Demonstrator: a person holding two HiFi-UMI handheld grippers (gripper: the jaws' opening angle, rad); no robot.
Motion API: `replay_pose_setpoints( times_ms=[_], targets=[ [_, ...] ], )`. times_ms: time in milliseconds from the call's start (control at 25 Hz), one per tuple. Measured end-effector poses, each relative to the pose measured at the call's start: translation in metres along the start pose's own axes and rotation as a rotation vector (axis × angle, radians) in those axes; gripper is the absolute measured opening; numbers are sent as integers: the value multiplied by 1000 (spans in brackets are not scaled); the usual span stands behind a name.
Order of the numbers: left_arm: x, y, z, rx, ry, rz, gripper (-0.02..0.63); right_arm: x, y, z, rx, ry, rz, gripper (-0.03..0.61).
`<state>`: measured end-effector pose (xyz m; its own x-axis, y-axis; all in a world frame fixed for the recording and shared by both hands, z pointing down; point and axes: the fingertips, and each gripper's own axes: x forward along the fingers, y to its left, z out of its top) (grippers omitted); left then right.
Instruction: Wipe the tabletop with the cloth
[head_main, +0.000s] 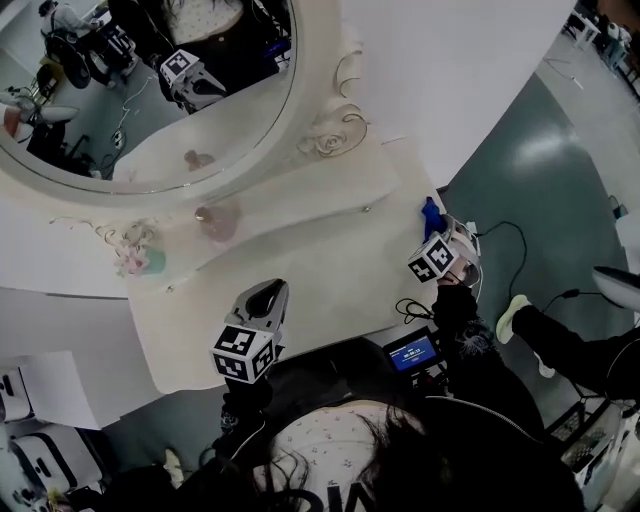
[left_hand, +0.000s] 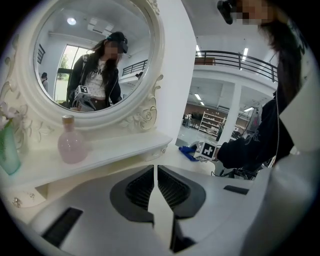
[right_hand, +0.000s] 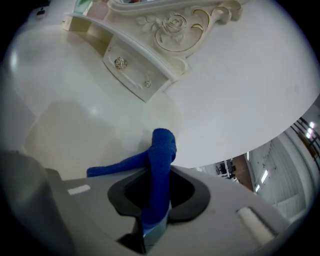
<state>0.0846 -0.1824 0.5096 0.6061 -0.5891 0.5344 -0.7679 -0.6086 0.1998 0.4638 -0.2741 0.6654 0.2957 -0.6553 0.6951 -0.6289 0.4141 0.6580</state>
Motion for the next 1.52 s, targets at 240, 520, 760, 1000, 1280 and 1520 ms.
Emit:
replay_pose_setpoints(
  times_ms=[240,520,760,1000,1280,1520],
  targets=[
    [-11,8,0,0,25,42,2,2,-8,-5,-73,-4,-69,58],
    [-43,23,-18,-23,31,83,2,-3,-13,-2,21,10,-44,75],
    [-86,59,-32,-46,1,125,2,-49,-13,57,79,-81,-61,77],
    [-143,113,-52,-89,-39,166,2,-112,34,143,160,-175,4,77],
    [-237,192,-91,-151,-87,236,2,-194,129,239,196,-268,99,77],
    [-309,246,-130,-181,-88,302,2,-258,226,321,184,-370,218,77]
  ],
)
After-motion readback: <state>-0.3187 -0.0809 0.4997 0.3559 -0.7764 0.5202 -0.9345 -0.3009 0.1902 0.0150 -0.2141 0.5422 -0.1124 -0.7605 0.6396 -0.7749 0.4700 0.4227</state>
